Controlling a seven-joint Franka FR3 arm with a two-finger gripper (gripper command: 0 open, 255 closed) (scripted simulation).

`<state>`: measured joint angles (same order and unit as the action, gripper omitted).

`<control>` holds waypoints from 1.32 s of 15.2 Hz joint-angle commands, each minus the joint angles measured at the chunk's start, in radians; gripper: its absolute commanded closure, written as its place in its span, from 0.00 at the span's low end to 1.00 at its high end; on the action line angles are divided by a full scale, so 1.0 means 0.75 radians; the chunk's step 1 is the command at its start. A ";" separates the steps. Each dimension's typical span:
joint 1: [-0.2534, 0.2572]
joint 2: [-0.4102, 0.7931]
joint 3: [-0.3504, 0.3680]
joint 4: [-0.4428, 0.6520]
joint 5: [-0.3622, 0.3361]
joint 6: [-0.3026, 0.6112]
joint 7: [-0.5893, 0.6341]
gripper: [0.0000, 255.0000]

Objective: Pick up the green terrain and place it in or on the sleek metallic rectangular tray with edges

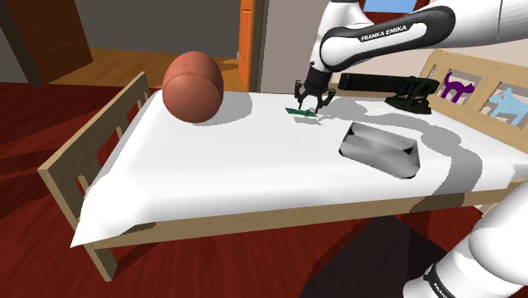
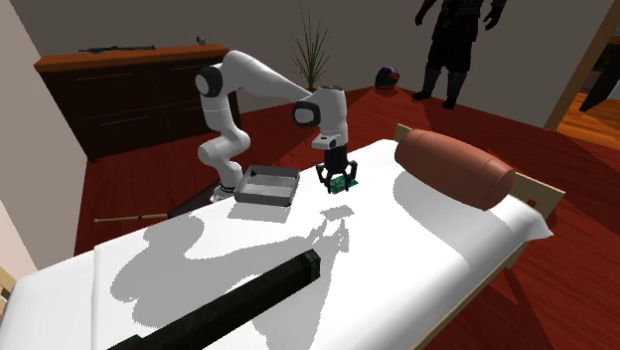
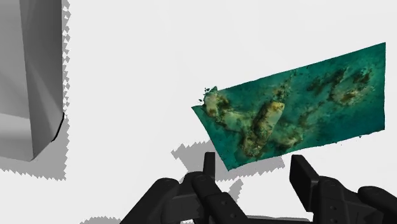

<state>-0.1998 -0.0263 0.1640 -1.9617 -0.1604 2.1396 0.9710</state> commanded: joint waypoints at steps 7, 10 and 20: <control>0.002 -0.018 0.002 0.124 0.015 -0.140 -0.022 1.00; 0.003 -0.020 0.002 0.175 0.019 -0.193 -0.029 1.00; -0.039 -0.415 -0.090 -0.190 0.088 -0.201 -0.191 1.00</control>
<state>-0.2253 -0.3002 0.1074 -2.0637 -0.0982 1.9829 0.8449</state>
